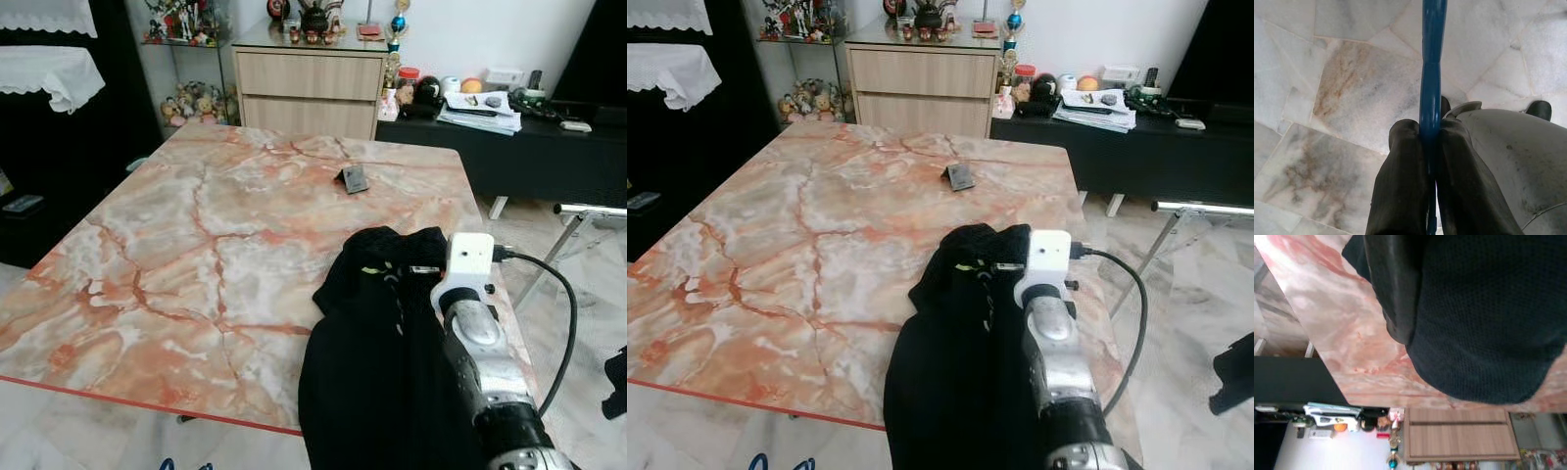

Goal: Hang hanger

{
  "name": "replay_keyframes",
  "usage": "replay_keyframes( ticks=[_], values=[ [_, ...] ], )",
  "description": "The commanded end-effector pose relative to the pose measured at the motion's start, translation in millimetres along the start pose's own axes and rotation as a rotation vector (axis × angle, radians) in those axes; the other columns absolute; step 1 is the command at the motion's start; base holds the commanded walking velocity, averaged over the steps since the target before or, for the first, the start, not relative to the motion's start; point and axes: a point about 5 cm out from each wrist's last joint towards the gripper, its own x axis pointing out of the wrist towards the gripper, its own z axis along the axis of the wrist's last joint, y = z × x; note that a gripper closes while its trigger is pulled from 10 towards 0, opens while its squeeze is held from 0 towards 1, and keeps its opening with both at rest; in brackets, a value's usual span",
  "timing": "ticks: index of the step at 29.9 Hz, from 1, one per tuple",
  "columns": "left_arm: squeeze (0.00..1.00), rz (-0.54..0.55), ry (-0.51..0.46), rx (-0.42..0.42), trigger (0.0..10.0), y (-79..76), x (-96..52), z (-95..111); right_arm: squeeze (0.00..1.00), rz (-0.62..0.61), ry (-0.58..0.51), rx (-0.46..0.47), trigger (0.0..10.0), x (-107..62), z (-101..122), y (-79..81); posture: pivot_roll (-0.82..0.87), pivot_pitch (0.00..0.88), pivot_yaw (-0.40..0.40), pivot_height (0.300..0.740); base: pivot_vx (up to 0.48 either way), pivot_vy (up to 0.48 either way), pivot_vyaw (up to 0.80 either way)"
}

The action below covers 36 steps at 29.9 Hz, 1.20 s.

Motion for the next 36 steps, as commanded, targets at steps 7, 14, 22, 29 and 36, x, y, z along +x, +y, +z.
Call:
replay_keyframes(
  ticks=[7,14,22,29,36],
  values=[
    [0.00,0.000,0.028,0.016,10.0,1.6,-1.1,-5.3,1.00,-0.006,0.006,0.025,10.0,-26.3,-2.2,1.2,0.06,0.043,-0.002,0.740,0.000,0.000,0.00],
    [0.00,-0.005,0.030,0.021,10.0,1.5,-1.2,-5.8,1.00,0.024,0.035,-0.001,10.0,-38.0,-4.2,1.8,0.06,0.032,-0.002,0.740,0.000,0.000,0.00],
    [0.00,-0.008,0.034,0.026,10.0,1.4,-1.4,-6.7,1.00,0.085,0.069,-0.019,10.0,-54.4,-6.5,8.3,0.06,0.024,-0.003,0.740,0.000,0.000,0.00],
    [0.00,-0.011,0.033,0.032,10.0,1.2,-1.2,-6.1,1.00,0.026,0.041,0.058,10.0,-47.1,1.0,2.5,0.06,0.033,-0.001,0.740,0.000,0.000,0.00],
    [0.00,-0.009,0.032,0.032,10.0,1.4,-1.0,-5.3,0.25,-0.094,0.043,0.497,10.0,-34.3,13.3,-7.8,0.06,0.040,-0.006,0.740,0.000,0.000,0.00]
  ],
)
